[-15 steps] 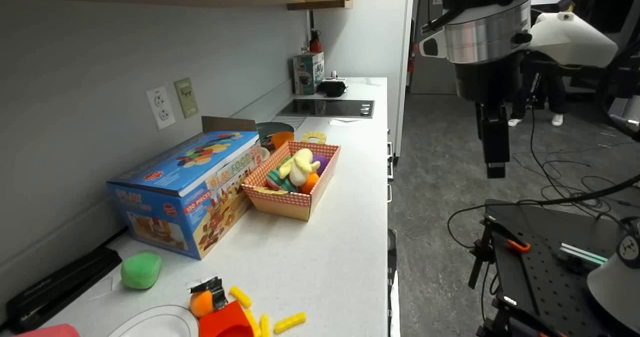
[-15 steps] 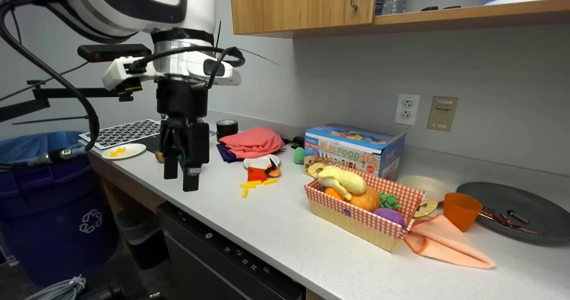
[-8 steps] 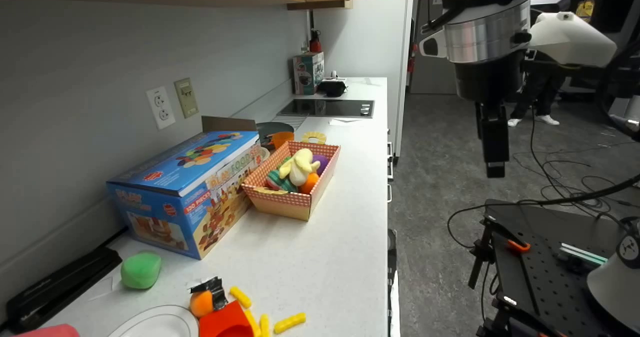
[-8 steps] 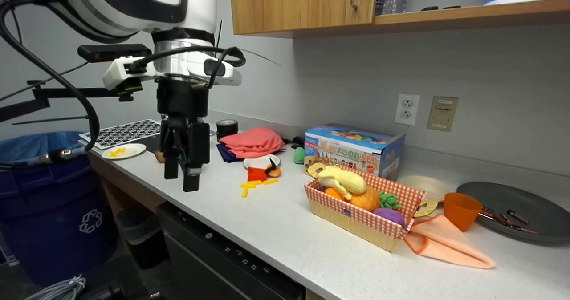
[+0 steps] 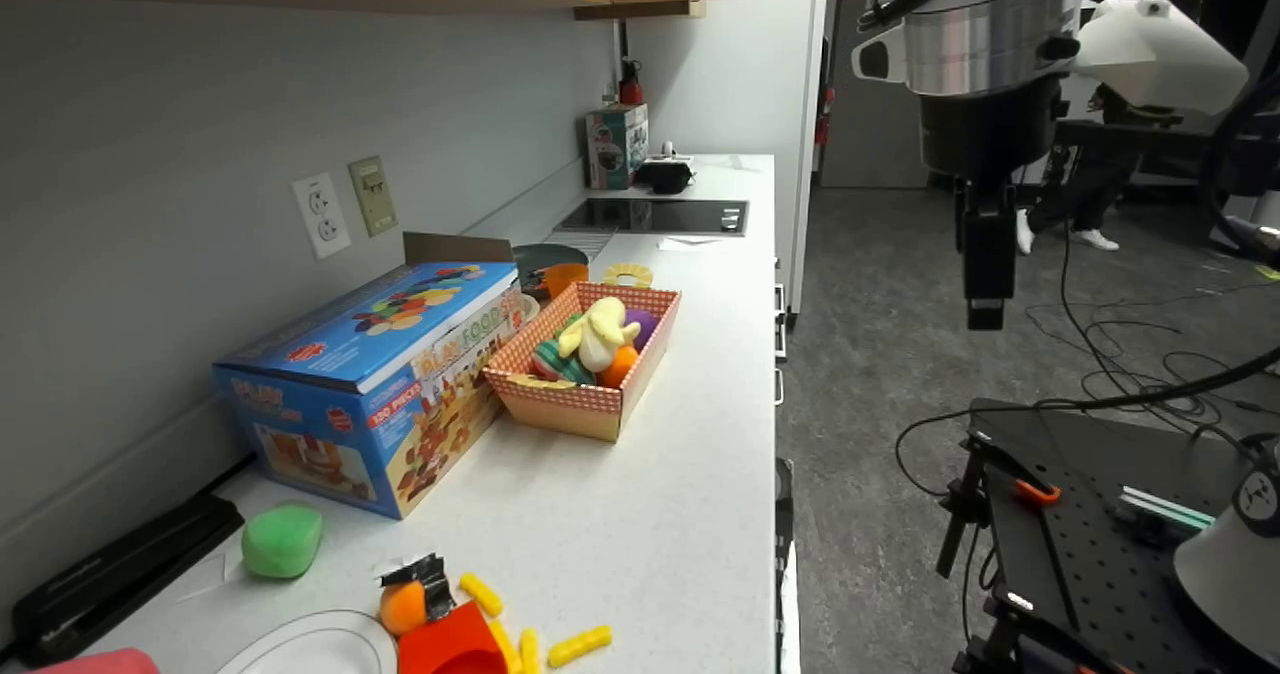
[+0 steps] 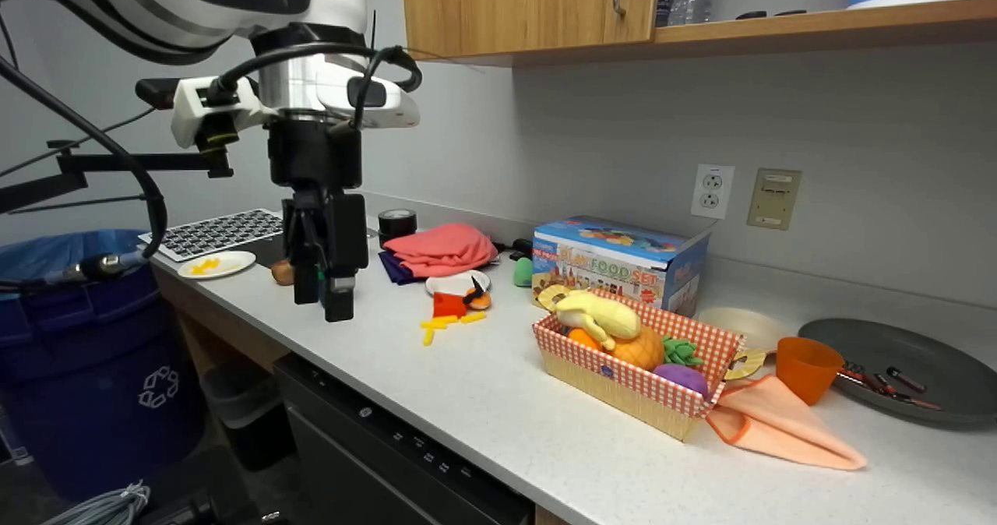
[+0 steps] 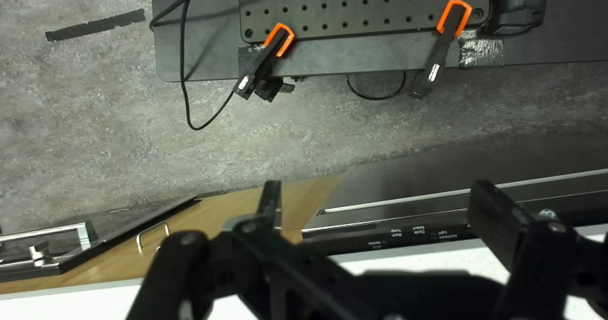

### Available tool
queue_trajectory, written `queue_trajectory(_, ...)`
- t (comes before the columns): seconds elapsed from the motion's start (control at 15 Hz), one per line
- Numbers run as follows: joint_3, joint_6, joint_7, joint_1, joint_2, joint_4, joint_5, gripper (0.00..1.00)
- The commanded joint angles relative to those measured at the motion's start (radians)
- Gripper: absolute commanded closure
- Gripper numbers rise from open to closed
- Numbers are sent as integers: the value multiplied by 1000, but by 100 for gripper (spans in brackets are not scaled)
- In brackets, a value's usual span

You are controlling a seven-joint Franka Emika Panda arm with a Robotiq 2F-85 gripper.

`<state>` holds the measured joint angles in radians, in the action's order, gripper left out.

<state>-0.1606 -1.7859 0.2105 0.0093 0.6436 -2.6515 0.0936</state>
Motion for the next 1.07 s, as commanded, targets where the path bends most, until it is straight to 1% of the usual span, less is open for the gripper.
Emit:
queue_trajectory(0.0,10,2,9,12,4,0,8,0)
queue_trajectory(0.13,10,2,11,12,8,-2,9,0)
queue_trajectory(0.27,32,-1,-21,16,20,3,-6,0)
queue_trajectory(0.67,104,27,-19,-28,217,1,15,0)
queue_trajectory(0.87,135,17,3,-74,307,6,33,0)
queue_trajectory(1.0,155,9,20,-103,366,2,19,0)
